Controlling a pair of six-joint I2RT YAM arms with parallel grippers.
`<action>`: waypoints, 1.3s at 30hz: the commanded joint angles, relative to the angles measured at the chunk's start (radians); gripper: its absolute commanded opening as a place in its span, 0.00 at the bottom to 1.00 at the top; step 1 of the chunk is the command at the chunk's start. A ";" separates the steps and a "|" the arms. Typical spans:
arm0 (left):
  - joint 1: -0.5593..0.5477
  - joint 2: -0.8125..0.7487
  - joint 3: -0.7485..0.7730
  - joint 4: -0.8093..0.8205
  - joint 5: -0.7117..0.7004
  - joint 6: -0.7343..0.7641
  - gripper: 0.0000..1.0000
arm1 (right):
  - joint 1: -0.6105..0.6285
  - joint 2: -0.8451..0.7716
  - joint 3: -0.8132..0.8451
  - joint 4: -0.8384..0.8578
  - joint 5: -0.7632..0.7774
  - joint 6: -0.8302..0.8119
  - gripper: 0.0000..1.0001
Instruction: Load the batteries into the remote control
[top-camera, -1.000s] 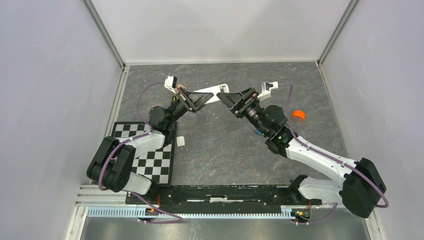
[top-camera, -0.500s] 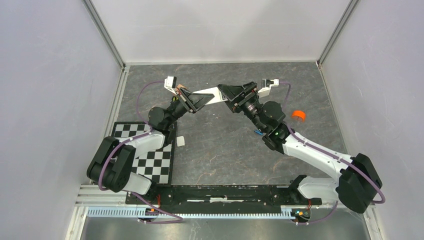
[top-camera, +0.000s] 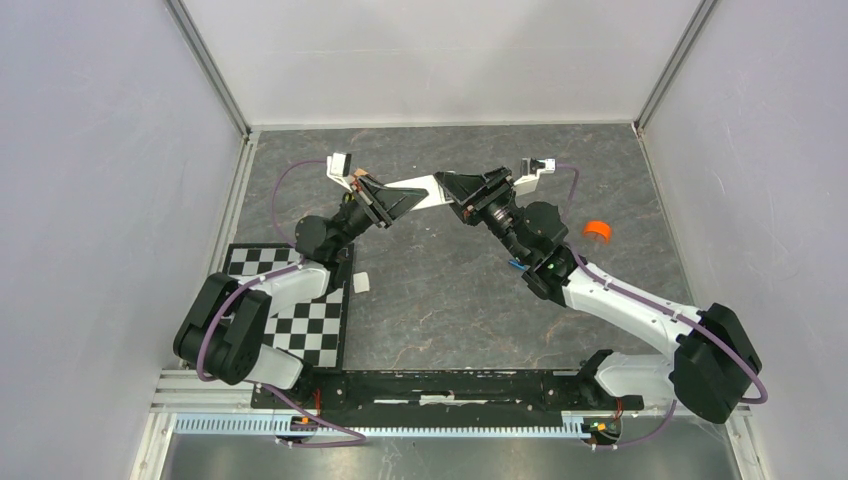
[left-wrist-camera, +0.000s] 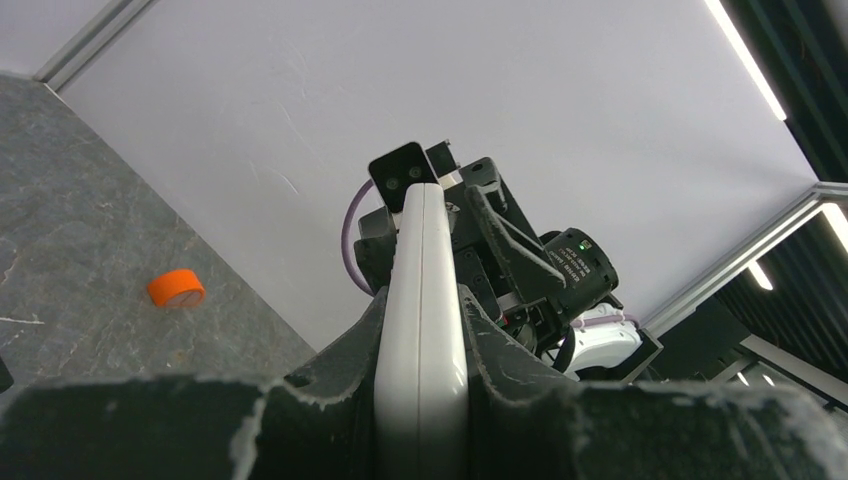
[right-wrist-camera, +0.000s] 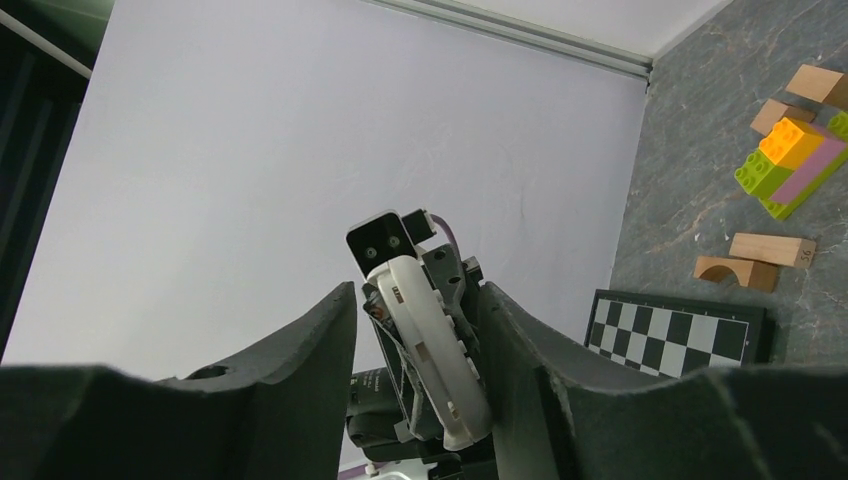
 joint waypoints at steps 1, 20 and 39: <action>-0.003 -0.023 0.018 0.046 0.015 0.059 0.02 | -0.004 -0.001 0.034 0.078 0.009 0.018 0.50; 0.000 -0.022 0.031 0.054 -0.030 -0.047 0.02 | -0.057 -0.036 -0.044 0.194 -0.070 -0.084 0.81; 0.002 -0.002 0.050 0.062 -0.030 -0.104 0.02 | -0.146 -0.007 0.027 0.126 -0.327 -0.354 0.47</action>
